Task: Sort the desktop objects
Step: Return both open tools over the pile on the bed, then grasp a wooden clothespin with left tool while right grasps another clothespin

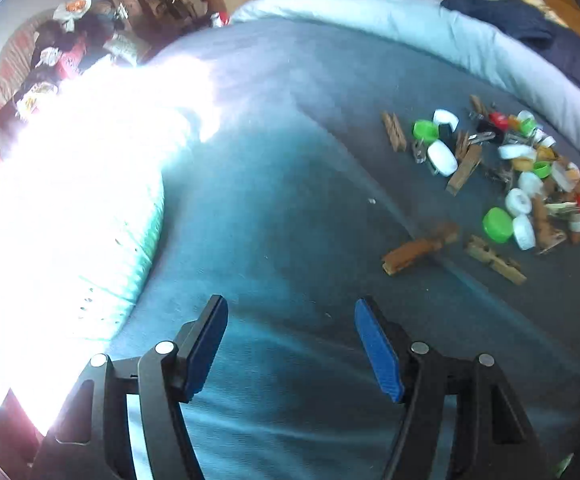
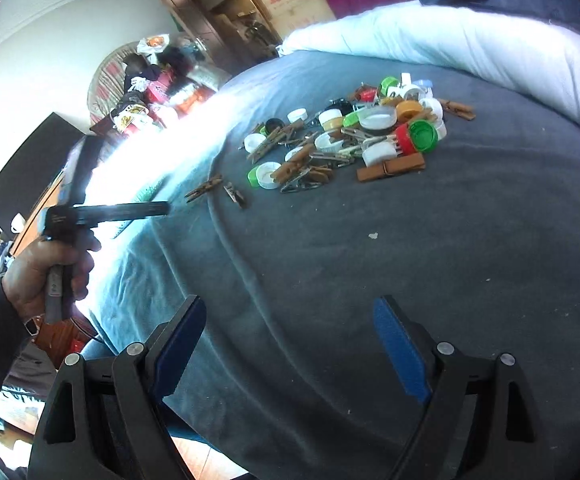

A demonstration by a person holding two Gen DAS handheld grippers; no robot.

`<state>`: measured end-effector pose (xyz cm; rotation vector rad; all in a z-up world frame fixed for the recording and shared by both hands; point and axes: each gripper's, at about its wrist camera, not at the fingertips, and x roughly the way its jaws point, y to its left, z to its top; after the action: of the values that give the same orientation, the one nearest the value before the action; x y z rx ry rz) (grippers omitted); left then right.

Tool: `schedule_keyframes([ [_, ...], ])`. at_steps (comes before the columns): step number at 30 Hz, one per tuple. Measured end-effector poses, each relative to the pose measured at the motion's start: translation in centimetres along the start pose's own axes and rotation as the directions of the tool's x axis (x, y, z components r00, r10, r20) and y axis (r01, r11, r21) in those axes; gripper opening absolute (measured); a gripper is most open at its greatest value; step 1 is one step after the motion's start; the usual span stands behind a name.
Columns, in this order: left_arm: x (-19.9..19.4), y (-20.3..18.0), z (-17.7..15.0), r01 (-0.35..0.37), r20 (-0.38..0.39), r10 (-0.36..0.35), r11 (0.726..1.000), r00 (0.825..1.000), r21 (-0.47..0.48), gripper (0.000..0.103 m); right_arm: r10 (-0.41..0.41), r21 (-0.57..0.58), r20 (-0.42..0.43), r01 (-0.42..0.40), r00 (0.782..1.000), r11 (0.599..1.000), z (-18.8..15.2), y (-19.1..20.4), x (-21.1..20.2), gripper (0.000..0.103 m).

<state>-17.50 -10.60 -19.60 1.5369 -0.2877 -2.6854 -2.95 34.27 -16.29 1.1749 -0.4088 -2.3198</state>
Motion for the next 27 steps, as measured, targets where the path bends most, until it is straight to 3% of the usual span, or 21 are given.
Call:
schedule_keyframes([
  [3,-1.0,-1.4,0.4,0.079,0.066,-0.083,0.995,0.994,0.054,0.069,0.004,0.014,-0.011,-0.004,1.000,1.000,0.0,-0.2,0.6,0.086],
  [6,-0.4,-3.8,1.1,0.159,0.084,-0.173,0.975,0.981,0.156,0.069,-0.004,0.010,-0.022,0.004,1.000,1.000,-0.1,-0.3,0.9,0.086],
  [11,1.9,-5.9,1.7,0.237,0.034,-0.255,0.934,0.966,0.267,0.069,-0.011,0.009,-0.029,0.011,1.000,1.000,-0.2,-0.4,1.2,0.086],
  [13,2.6,-6.4,1.5,0.243,0.017,-0.259,0.923,0.966,0.297,0.057,-0.014,0.006,-0.031,0.014,0.999,1.000,-0.2,-0.4,1.3,0.086],
  [14,2.9,-6.6,1.4,0.260,0.001,-0.272,0.918,0.962,0.299,0.052,-0.014,0.005,-0.031,0.014,0.999,1.000,-0.2,-0.3,1.4,0.086],
  [15,2.9,-6.6,1.3,0.275,0.005,-0.289,0.916,0.957,0.294,0.040,-0.013,0.003,-0.032,0.013,0.999,1.000,-0.2,-0.3,1.4,0.086],
  [16,2.7,-6.5,1.4,0.272,0.013,-0.287,0.919,0.958,0.285,0.021,-0.015,-0.003,-0.029,0.015,0.999,1.000,-0.2,-0.2,1.3,0.086],
  [17,2.5,-6.5,1.4,0.275,0.006,-0.287,0.922,0.958,0.271,0.015,-0.012,-0.014,-0.025,0.011,1.000,1.000,-0.2,0.1,1.3,0.077],
  [18,2.0,-6.3,1.3,0.282,0.007,-0.293,0.926,0.956,0.253,0.013,-0.007,-0.030,-0.025,0.006,1.000,1.000,-0.3,0.4,1.2,0.060],
  [20,0.6,-5.7,0.9,0.281,0.041,-0.297,0.934,0.954,0.221,0.014,-0.004,-0.080,-0.018,0.003,1.000,0.997,-0.3,1.5,1.0,0.045],
  [23,-1.6,-3.8,-0.6,0.279,0.089,-0.293,0.950,0.952,0.144,0.013,0.026,-0.163,-0.013,-0.028,1.000,0.986,0.2,3.4,1.3,0.045],
  [27,-3.3,-1.6,-1.5,0.291,0.131,-0.297,0.954,0.946,0.067,0.013,0.045,-0.248,-0.012,-0.047,0.999,0.968,3.5,5.4,4.4,0.045],
])
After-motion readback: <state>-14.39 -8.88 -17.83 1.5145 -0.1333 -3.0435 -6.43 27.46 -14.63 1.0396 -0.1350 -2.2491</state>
